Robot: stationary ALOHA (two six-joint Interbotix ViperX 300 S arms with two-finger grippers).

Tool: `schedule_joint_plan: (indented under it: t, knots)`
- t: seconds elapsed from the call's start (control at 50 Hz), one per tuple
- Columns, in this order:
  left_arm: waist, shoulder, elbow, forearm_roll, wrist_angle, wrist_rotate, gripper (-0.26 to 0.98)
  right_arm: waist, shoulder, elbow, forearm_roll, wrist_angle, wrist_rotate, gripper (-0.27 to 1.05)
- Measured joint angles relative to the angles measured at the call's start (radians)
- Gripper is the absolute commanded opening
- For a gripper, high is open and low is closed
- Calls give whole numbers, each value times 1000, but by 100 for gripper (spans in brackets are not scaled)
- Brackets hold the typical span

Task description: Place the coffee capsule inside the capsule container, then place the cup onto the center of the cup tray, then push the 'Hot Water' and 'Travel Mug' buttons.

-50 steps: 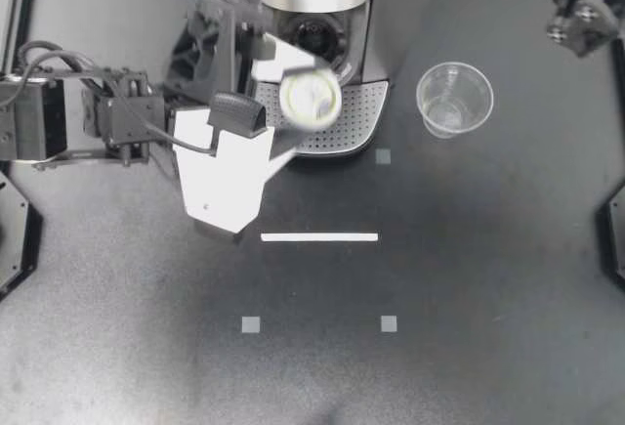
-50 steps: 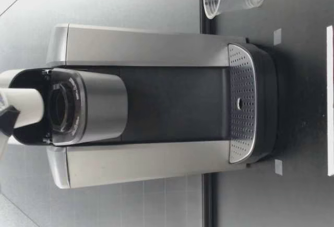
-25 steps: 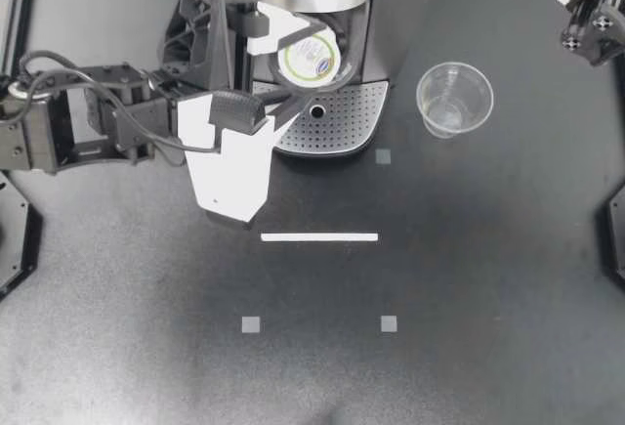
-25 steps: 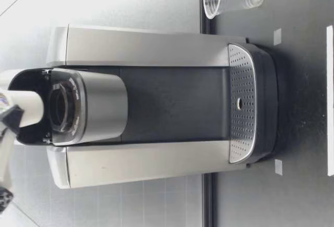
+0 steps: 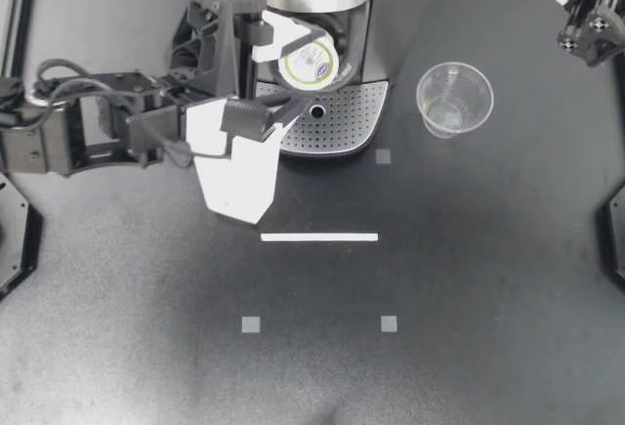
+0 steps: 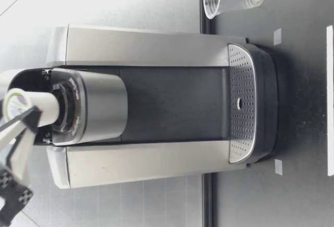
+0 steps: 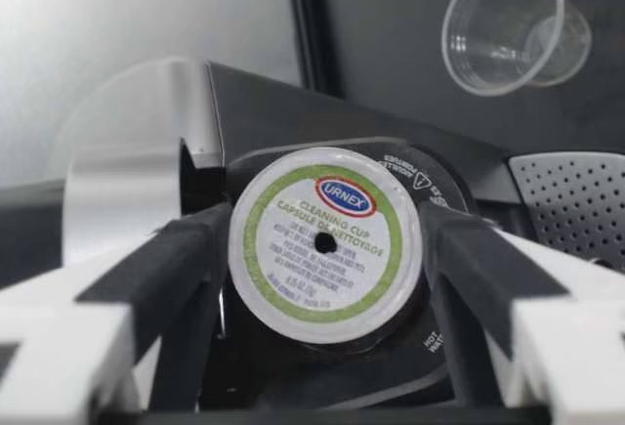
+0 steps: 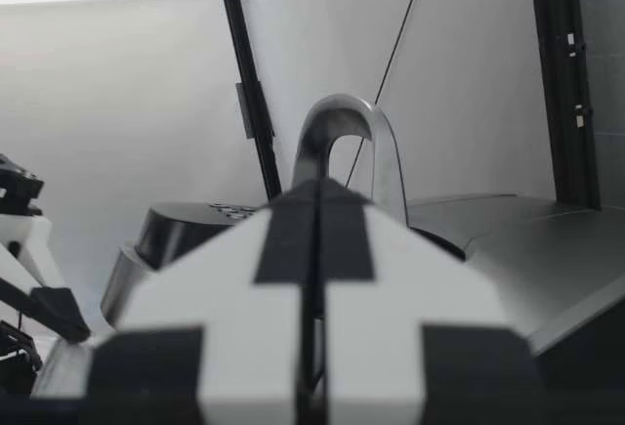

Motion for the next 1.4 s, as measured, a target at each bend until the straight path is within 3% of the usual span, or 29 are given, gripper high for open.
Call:
schedule_joint_plan:
  t: [0.28,0.5,0.6,1.1,1.24,1.4]
  knots:
    - [9,12,12,40,-6,-44,54,2,2,0,2,2,-2,7]
    - [8,17,21,161,-20,-147,79,0,9,0,2,2,-2,7]
    - [6,21,32,199,-25,-192,79,0,11,0,0,2,0,7]
    - [2,6,64,218,-32,-245,79,0,52,-8,2,-15,2,7]
    - [-29,-44,100,218,-41,-328,78,0,86,-46,11,-23,2,7]
    - [-117,-140,199,218,-133,-541,78,-8,164,-121,25,-23,-2,7]
